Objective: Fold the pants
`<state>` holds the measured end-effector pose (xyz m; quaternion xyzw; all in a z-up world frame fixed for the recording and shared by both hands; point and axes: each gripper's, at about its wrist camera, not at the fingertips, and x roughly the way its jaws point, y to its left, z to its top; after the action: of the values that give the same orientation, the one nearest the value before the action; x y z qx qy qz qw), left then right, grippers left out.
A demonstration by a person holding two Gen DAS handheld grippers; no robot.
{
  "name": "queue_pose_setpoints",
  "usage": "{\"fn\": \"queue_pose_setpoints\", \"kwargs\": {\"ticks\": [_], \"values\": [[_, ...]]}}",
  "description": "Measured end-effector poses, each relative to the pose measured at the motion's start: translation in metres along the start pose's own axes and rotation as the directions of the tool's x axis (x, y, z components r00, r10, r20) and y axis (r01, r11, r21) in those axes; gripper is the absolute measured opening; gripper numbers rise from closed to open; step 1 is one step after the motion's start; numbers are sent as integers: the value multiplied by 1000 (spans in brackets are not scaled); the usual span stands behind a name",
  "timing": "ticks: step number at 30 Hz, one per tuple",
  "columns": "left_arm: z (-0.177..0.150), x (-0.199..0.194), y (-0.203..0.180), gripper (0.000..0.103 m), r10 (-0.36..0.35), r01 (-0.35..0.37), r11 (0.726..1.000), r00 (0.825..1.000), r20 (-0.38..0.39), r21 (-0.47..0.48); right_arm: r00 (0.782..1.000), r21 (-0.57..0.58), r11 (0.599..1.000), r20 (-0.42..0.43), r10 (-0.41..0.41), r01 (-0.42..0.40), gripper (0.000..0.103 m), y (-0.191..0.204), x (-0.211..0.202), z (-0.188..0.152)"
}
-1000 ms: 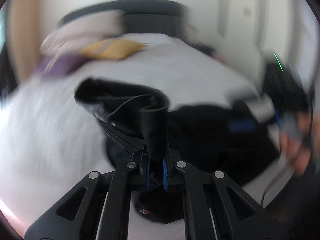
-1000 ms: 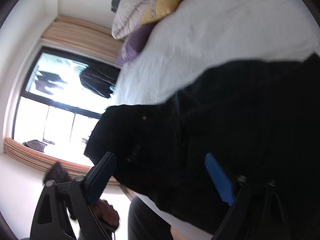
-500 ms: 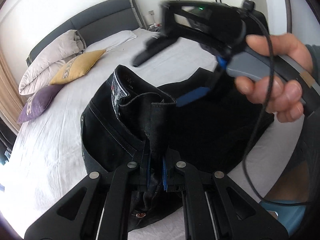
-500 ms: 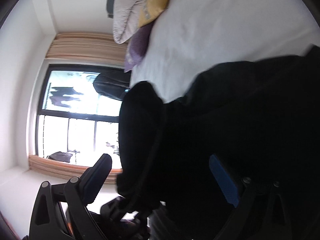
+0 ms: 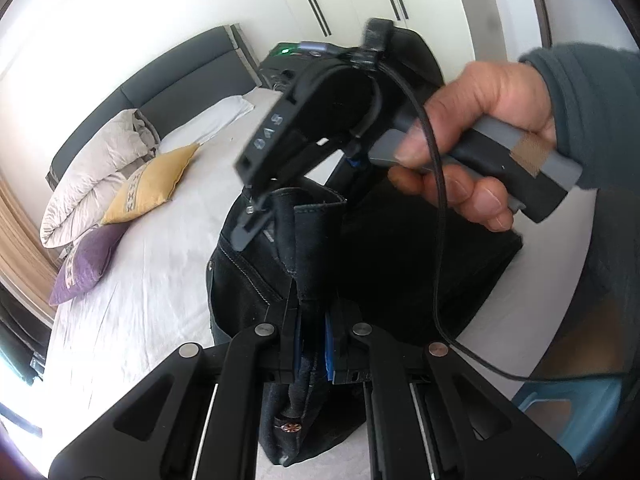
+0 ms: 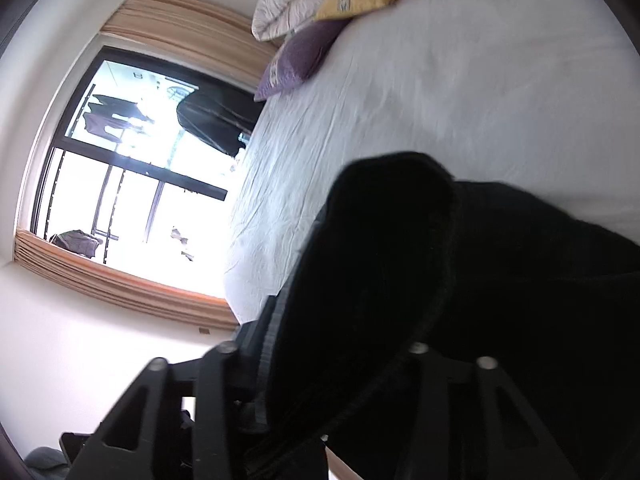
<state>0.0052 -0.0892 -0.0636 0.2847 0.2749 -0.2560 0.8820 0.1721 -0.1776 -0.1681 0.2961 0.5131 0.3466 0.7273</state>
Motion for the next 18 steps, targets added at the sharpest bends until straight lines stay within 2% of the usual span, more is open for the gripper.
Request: {"fn": "queue_pose_setpoints", "kwargs": {"ticks": [2,5,10,18], "values": [[1,0,-12,6,-21,21,1000,1000,4,8,999,-8,1000,23,-28,28,29,-5,-15,-4],[11,1,-36,6,-58,58,998,998,4,32,996,-3,997,46,-74,75,24,-20,-41,-14],[27,13,-81,6,-121,122,990,992,-19,66,993,38,996,72,-89,86,22,-53,-69,-27],[25,49,-134,7,-176,186,978,979,-102,92,991,104,990,85,-99,90,21,-110,-82,-47]]}}
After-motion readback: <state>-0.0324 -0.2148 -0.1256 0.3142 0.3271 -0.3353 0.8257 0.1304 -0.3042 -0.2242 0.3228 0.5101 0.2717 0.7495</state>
